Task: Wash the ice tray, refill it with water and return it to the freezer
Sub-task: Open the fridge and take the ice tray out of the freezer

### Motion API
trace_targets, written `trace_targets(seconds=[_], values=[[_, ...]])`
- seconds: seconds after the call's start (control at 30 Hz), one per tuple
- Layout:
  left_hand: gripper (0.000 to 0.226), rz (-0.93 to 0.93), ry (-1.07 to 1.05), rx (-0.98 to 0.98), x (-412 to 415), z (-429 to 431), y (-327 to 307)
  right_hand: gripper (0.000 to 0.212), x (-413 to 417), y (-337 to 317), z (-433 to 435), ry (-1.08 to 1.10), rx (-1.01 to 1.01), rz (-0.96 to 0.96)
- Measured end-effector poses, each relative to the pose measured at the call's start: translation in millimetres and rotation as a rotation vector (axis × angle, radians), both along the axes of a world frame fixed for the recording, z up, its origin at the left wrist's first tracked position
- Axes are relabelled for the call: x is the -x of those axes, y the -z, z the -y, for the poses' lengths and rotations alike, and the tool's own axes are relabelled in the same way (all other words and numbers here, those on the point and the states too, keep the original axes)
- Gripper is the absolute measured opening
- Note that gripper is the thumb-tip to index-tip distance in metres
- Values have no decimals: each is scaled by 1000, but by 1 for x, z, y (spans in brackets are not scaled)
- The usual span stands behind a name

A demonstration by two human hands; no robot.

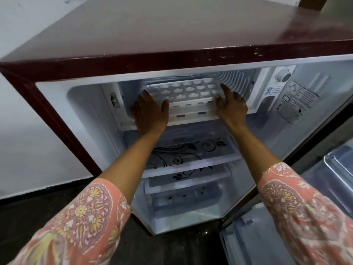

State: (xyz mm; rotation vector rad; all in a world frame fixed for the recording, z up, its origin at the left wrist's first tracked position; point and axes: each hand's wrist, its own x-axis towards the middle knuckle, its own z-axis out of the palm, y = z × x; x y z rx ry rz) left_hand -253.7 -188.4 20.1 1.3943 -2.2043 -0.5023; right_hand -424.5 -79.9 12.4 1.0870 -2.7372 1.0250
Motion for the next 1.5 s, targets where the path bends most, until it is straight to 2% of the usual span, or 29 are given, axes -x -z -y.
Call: trace_targets(seconds=[0.23,0.4,0.6,0.7,0.83,1.03,1.3,1.5], values=[[75,96,5,-11,1,12,6,46,5,1,14,70,-2,48],[73,-70,37,-119,-2,10,6,47,5,3,11,61,56,76],[73,-138,54,-137,-13,-2,0,51,-13,-3,-8,52,155,136],[74,-170,58,-137,-21,-13,-3,55,-28,-8,-26,54,245,145],[73,-244,102,-153,-41,-39,-4,40,-50,-11,-52,111,297,179],[71,-365,171,-179,-83,-90,-1,33,-93,-10,-105,164,380,220],[72,-372,216,-298,-141,-162,9,26,-156,5,-186,267,371,320],[64,-367,301,-353,-179,-216,27,27,-208,14,-251,328,379,368]])
